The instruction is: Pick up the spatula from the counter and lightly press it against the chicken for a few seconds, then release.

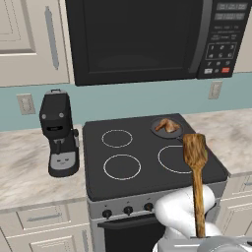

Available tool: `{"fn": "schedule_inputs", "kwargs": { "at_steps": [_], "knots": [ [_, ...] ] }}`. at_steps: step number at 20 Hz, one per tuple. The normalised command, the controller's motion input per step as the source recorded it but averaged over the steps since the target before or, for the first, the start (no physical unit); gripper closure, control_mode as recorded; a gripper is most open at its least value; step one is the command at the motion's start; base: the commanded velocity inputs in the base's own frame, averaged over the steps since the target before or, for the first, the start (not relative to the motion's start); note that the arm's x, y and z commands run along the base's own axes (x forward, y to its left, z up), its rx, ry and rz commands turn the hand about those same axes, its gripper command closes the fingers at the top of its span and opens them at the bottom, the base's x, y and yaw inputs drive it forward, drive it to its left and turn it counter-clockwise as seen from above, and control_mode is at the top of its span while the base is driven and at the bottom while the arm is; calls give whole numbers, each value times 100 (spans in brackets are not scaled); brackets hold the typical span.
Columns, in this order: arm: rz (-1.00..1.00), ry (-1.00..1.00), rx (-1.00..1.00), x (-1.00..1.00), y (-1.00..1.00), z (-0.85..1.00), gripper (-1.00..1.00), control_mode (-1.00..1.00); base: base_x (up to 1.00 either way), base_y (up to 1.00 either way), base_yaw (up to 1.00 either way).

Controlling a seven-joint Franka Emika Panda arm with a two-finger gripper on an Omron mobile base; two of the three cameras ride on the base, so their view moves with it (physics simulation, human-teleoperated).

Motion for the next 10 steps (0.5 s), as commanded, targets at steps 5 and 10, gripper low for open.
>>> {"fn": "schedule_inputs", "kwargs": {
  "at_steps": [5, 10],
  "knots": [
    [-3, 10, 4, 26, -62, 0, 100, -100, 0, 0, 0],
    [-1, 7, 4, 24, -57, 6, 100, -100, 0, 0, 0]
  ]
}}
